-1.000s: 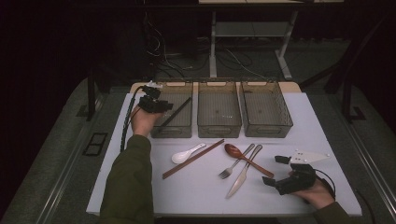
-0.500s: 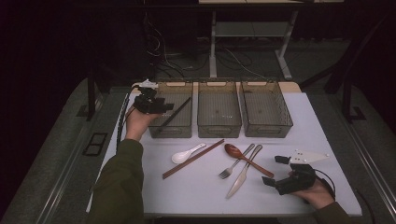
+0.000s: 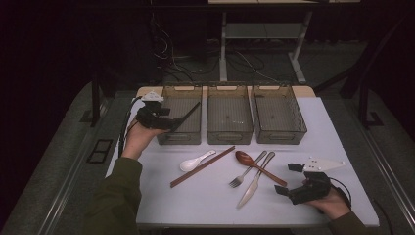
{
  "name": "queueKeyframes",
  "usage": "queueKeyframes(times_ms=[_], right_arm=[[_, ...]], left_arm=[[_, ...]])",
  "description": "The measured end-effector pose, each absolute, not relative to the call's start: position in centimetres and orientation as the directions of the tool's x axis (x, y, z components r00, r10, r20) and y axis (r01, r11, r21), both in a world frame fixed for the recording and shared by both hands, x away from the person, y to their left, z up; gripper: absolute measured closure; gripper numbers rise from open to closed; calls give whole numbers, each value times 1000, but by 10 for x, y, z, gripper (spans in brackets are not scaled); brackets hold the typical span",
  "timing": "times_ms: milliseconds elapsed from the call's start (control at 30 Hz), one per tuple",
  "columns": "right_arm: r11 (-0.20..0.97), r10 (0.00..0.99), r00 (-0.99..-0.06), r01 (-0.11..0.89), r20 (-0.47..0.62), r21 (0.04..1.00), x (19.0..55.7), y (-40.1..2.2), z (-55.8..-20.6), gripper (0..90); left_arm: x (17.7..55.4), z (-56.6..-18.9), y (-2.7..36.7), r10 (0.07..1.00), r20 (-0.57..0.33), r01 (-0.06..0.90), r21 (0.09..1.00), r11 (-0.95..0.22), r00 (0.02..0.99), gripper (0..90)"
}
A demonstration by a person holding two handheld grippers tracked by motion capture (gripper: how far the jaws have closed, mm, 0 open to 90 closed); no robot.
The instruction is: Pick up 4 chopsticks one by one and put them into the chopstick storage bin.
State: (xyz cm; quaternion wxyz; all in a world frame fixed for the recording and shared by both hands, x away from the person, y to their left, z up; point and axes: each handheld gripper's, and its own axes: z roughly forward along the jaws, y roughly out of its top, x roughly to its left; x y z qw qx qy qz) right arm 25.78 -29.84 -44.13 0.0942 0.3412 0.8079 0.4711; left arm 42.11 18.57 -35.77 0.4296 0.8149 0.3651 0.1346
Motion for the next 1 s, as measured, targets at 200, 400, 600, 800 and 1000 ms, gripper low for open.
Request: queueKeyframes(times_ms=[200, 400, 600, 800, 1000], right_arm=[[323, 640, -749, 464, 171, 825, 258, -298, -441, 5], [322, 641, -748, 464, 171, 825, 258, -298, -441, 6], [311, 640, -747, 468, 182, 827, 259, -300, -441, 5], [308, 639, -747, 468, 185, 828, 259, -299, -441, 6], [311, 637, -749, 468, 185, 827, 259, -299, -441, 5]], left_arm=[[408, -356, 186, 693, -93, 467, 802, -373, 715, 213], [393, -356, 183, 677, -95, 450, 813, -371, 730, 188], [374, -365, 183, 661, -106, 438, 823, -361, 743, 178], [353, -376, 183, 648, -120, 429, 835, -345, 752, 175], [337, -386, 181, 635, -115, 421, 835, -355, 764, 175]])
